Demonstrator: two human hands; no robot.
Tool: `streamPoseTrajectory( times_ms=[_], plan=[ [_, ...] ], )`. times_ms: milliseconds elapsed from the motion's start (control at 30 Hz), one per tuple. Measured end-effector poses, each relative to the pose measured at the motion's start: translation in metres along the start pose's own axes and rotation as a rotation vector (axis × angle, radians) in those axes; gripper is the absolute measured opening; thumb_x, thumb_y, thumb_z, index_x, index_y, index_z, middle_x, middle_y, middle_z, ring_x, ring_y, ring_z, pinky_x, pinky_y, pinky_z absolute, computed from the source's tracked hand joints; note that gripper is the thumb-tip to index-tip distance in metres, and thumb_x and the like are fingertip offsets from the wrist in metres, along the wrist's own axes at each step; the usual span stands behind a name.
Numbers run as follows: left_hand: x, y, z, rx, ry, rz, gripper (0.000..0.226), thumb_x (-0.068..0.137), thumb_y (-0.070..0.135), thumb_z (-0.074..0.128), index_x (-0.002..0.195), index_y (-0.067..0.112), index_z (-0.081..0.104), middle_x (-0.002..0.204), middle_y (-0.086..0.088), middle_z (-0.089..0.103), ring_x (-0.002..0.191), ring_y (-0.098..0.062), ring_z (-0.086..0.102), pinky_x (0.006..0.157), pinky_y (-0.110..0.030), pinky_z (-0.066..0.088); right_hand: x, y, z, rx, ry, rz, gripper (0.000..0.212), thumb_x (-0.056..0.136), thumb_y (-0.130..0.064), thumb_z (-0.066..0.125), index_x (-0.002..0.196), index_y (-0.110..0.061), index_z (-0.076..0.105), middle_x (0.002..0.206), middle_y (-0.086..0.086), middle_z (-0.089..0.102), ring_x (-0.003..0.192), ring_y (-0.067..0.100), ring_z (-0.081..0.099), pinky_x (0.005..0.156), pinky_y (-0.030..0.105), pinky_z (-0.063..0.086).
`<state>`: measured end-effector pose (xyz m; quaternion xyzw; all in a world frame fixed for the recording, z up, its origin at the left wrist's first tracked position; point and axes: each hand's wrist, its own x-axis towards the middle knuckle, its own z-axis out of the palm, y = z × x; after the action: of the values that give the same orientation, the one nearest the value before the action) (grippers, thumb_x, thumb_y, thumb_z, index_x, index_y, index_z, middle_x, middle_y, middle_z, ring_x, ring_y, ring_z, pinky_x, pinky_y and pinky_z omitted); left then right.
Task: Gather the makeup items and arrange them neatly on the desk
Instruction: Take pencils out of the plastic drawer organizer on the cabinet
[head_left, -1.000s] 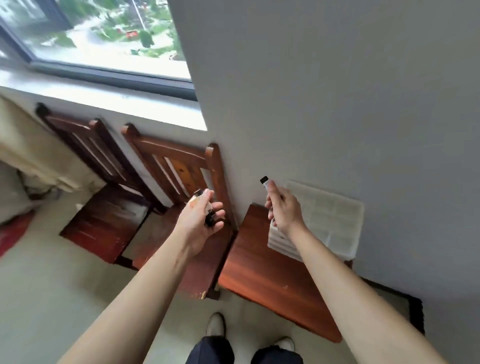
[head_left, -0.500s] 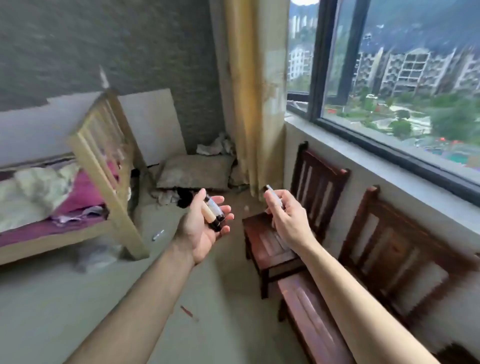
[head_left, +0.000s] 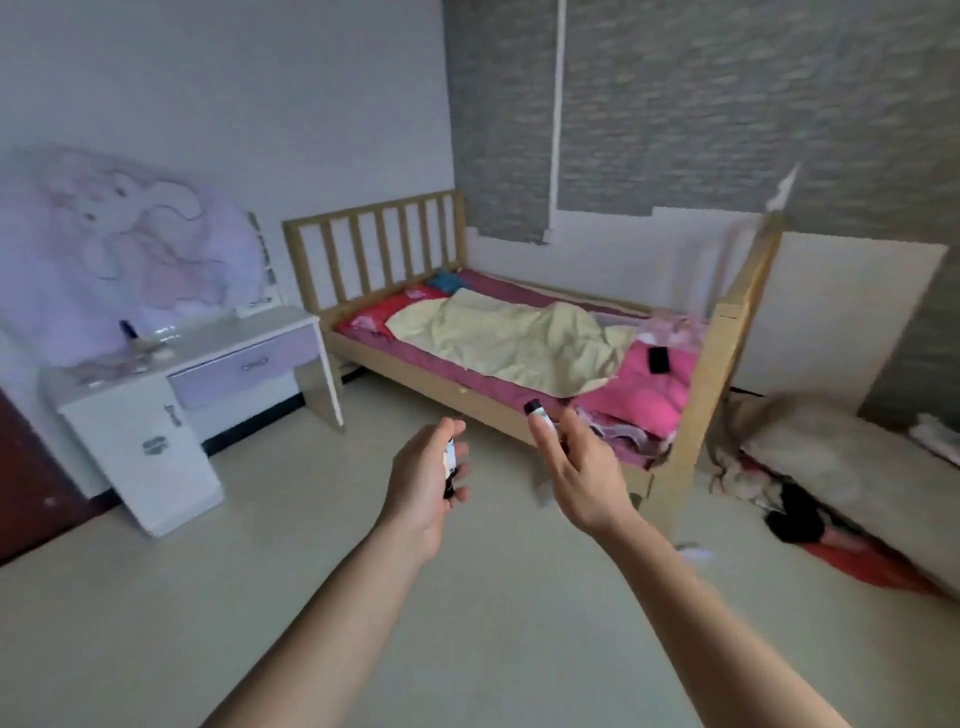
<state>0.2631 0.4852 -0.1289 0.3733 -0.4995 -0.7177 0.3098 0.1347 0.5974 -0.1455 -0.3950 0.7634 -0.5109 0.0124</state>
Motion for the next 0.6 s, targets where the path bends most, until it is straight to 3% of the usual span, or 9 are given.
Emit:
streamPoseTrajectory(
  times_ms=[100,267,400,533,600],
  plan=[
    [0.065,0.014,-0.024,-0.036,0.148,0.02,0.014,0.087,0.03,0.065,0.097,0.021,0.069,0.096,-0.005,0.064,0.075,-0.023,0.058,0.063,-0.032,0.044,0.067,0.01,0.064,-0.007,-0.113,-0.116,0.031,0.101,-0.048,0.045,0.072,-0.042,0.037,0.064,-0.013,0.045,0.066,0.002,0.047,0.058,0.023,0.032],
    [0.188,0.054,-0.027,-0.078,0.329,0.103,0.021,0.084,0.035,0.07,0.102,0.024,0.071,0.102,-0.003,0.07,0.083,-0.021,0.066,0.067,-0.031,0.051,0.198,0.03,0.136,0.06,-0.214,-0.228,0.02,0.101,-0.049,0.043,0.087,-0.036,0.046,0.071,-0.012,0.052,0.07,0.008,0.051,0.062,0.032,0.039],
    [0.266,0.093,-0.024,-0.099,0.42,0.135,0.02,0.086,0.035,0.069,0.103,0.025,0.071,0.102,-0.001,0.069,0.092,-0.021,0.068,0.07,-0.031,0.052,0.305,0.031,0.174,0.097,-0.303,-0.264,0.023,0.101,-0.05,0.043,0.097,-0.031,0.054,0.064,-0.013,0.05,0.063,0.002,0.05,0.056,0.024,0.035],
    [0.33,0.126,-0.039,-0.133,0.528,0.166,0.016,0.086,0.032,0.069,0.099,0.023,0.071,0.099,-0.003,0.068,0.088,-0.022,0.066,0.069,-0.032,0.051,0.389,0.018,0.222,0.169,-0.394,-0.298,0.027,0.101,-0.049,0.043,0.105,-0.027,0.059,0.059,-0.015,0.052,0.059,0.005,0.049,0.055,0.026,0.035],
    [0.362,0.137,-0.052,-0.158,0.564,0.197,0.015,0.086,0.032,0.069,0.098,0.022,0.071,0.098,-0.003,0.068,0.084,-0.022,0.064,0.068,-0.032,0.05,0.419,0.012,0.25,0.195,-0.441,-0.323,0.028,0.101,-0.049,0.043,0.106,-0.027,0.059,0.064,-0.007,0.055,0.06,0.008,0.05,0.06,0.031,0.041]
  ],
)
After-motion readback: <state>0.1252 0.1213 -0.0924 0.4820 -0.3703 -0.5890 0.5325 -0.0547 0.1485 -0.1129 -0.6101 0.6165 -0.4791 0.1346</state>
